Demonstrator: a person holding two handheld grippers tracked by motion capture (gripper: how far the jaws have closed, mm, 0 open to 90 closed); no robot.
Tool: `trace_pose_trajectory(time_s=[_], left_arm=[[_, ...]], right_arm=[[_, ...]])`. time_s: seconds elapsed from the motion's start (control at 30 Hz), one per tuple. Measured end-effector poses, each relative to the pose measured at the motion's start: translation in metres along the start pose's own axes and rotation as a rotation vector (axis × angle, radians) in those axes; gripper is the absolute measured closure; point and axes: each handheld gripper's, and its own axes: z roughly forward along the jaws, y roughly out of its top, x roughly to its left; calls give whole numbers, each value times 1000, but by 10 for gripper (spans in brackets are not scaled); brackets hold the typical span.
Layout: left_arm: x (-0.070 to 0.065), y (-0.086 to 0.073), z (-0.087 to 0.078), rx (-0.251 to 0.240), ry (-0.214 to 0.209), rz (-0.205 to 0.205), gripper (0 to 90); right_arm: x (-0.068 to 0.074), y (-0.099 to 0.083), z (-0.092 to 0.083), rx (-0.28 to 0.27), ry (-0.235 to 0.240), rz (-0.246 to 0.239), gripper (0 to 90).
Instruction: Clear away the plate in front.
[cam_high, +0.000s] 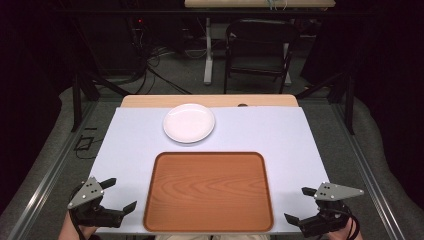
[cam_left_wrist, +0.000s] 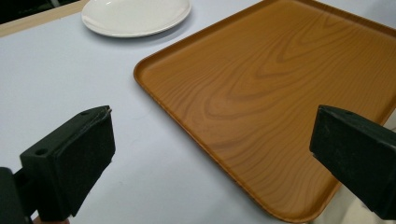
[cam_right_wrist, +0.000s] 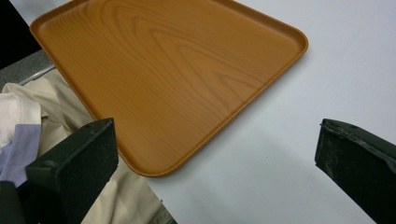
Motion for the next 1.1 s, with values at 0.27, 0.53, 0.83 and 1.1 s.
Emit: trace_pose_trajectory(time_s=[0.27, 0.53, 0.83, 1.1], left_arm=[[0, 0, 0, -6, 11, -2, 6], [-3, 3, 3, -7, 5, -3, 6], [-6, 6, 10, -13, -10, 0, 5], [-9, 16, 22, -24, -16, -2, 3]], right_arm=[[0, 0, 1, 10, 2, -2, 0], [0, 0, 2, 16, 0, 0, 0], [0, 1, 3, 18, 6, -5, 0], [-1, 3, 7, 25, 18, -13, 0]])
